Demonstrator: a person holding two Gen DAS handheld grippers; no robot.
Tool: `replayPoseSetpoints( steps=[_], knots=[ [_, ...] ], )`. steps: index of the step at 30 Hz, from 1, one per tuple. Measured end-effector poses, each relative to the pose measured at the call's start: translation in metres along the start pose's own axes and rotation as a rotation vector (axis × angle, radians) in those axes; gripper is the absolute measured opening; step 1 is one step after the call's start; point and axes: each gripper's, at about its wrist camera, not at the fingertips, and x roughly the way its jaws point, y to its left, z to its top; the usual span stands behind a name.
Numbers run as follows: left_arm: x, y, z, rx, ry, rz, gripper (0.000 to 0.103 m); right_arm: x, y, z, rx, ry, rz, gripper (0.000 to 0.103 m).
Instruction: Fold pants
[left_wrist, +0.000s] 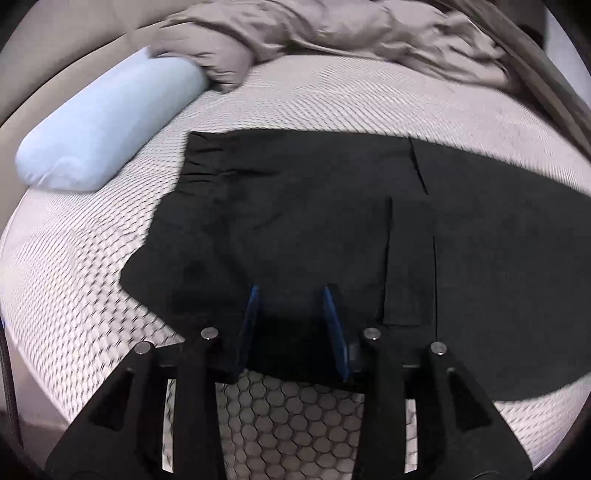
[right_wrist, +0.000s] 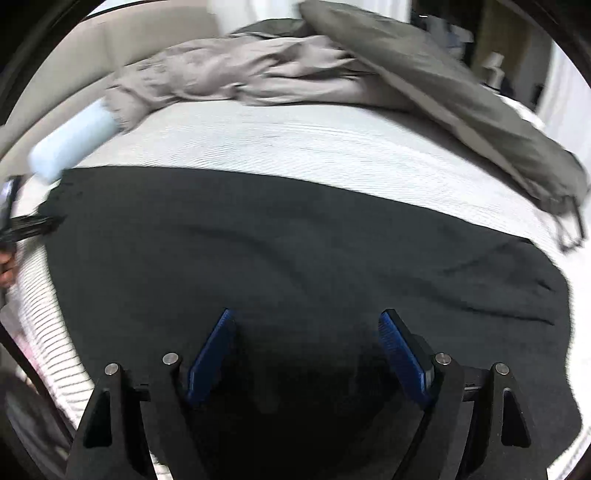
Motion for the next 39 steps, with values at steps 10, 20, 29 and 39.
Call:
replayPoseSetpoints(
  steps=[10,20,29,39],
  knots=[
    [-0.102,-0.205,-0.036,0.331,-0.157,-0.384,0.076,0.003,0.036,-0.012,-0.08,0.031,0.021,0.083],
    [-0.077,-0.263,-0.077,0.497,-0.051,-0.445,0.088,-0.02,-0.092,-0.069,0.065,0.102,-0.336,0.081],
    [-0.108,-0.31,-0.07,0.509,-0.14,-0.55,0.081,-0.061,-0.113,-0.078,0.218,-0.011,-0.17,0.082],
    [-0.102,-0.367,-0.1,0.7,-0.085,-0.547,0.089,-0.046,-0.094,-0.09,0.026,0.076,-0.27,0.082]
  ],
)
